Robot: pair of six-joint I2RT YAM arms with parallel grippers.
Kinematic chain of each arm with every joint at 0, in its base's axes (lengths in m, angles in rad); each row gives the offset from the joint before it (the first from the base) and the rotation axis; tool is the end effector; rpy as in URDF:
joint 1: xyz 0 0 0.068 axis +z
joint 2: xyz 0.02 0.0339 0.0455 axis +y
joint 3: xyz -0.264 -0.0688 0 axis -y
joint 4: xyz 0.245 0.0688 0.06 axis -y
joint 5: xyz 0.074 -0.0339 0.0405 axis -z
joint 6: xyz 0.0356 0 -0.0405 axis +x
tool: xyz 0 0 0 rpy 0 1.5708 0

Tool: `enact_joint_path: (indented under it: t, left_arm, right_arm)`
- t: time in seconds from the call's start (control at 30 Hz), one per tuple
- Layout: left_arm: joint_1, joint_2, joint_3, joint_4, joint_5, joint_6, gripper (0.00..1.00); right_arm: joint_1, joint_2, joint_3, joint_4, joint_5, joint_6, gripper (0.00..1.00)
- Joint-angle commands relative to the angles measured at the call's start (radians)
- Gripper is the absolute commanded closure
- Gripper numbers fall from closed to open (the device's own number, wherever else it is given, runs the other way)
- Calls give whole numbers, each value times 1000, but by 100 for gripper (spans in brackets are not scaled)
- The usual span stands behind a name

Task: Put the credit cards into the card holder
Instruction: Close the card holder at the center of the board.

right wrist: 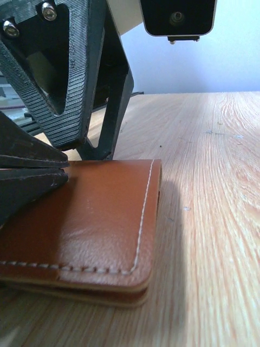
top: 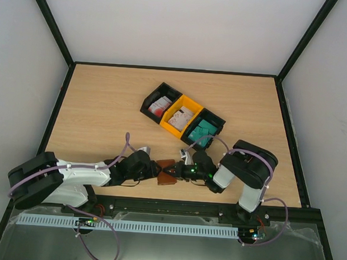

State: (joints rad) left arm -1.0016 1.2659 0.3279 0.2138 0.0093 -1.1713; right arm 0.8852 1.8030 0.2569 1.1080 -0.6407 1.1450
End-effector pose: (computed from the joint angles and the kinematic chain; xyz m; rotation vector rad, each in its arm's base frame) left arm 0.1162 -0.1822 0.1306 -0.2121 2.5571 -1.0286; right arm 0.1353 0.1990 0.0835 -0.1951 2.4960 1.7520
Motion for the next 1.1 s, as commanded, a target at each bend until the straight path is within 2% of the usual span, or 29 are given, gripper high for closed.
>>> enact_joint_path:
  t: [0.0, 0.17, 0.33, 0.57, 0.8, 1.07]
  left_arm:
    - [-10, 31, -20, -68, 15, -4, 59]
    - [-10, 46, -14, -68, 18, -3, 60]
    - [-11, 50, -5, -74, 13, -4, 60]
    - [-9, 39, 3, -83, -5, -8, 59]
    - [-9, 1, -2, -94, -17, -13, 56]
    - [-9, -8, -3, -93, -19, -13, 55]
  right_arm:
    - [-46, 105, -89, -129, 40, 29, 98]
    - [-66, 125, -86, -93, 10, 27, 98]
    - [-66, 23, -36, -245, 29, -48, 97]
    - [-65, -185, 90, -561, 78, -189, 84]
    - [-64, -315, 136, -664, 43, -243, 71]
    - [-64, -481, 169, -786, 70, -270, 63]
